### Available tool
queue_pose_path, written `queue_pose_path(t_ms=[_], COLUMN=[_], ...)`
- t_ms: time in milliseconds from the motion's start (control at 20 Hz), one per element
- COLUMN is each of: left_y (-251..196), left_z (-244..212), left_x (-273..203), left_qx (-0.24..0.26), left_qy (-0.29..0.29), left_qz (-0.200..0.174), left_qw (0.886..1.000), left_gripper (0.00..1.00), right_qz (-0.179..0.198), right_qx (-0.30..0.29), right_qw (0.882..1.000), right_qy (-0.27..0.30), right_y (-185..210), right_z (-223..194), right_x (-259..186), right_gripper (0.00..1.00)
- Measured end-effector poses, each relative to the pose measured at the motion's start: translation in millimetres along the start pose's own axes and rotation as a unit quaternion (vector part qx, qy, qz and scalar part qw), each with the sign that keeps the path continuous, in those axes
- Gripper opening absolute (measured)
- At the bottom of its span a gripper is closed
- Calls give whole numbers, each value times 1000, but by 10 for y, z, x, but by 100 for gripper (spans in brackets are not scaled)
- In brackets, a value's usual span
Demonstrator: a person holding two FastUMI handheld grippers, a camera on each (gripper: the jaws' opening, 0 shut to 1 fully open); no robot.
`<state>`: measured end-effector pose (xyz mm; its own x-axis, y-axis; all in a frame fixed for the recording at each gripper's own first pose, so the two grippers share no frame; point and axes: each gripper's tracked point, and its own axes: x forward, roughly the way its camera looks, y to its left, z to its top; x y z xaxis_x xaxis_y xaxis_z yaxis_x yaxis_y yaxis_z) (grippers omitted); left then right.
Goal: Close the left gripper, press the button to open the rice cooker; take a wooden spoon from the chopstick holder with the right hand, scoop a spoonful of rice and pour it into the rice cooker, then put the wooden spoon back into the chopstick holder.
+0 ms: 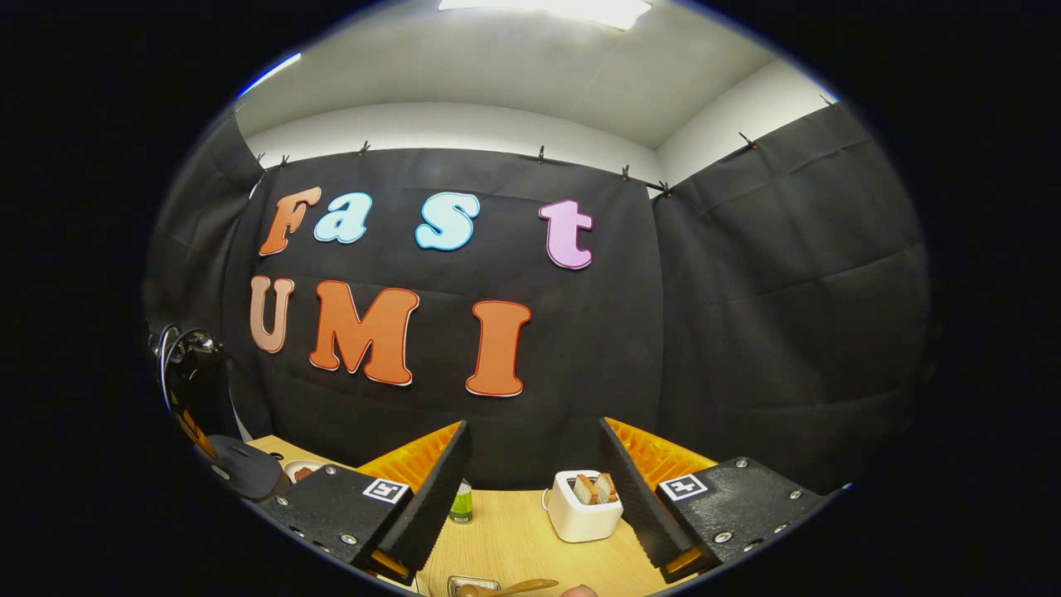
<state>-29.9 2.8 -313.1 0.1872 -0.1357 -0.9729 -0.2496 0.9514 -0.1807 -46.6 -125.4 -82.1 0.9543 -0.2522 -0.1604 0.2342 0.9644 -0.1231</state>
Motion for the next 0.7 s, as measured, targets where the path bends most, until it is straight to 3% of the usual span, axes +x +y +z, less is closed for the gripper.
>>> queue_pose_path(t_ms=[150,300,500,550,600,700], left_y=[119,127,121,134,132,123], left_z=[-107,-90,-114,-108,-130,-121], left_x=[133,158,154,175,187,191], left_qx=[-13,-25,-34,-37,-36,-39], left_qy=[32,40,65,67,76,73], left_qz=[7,4,3,6,4,1], left_qw=[999,999,997,997,996,997], left_gripper=[1,9,5,10,1,5], right_qz=[-6,-14,-24,-25,-26,-26], right_qx=[-4,-9,-13,-13,-12,-6], right_qw=[1000,1000,999,999,999,998], right_qy=[5,16,30,37,43,53], right_y=[-23,-42,-74,-71,-72,-58], right_z=[-43,-142,-251,-300,-352,-433], right_x=[-30,-47,-54,-59,-67,-73], right_gripper=[94,94,94,94,94,94])
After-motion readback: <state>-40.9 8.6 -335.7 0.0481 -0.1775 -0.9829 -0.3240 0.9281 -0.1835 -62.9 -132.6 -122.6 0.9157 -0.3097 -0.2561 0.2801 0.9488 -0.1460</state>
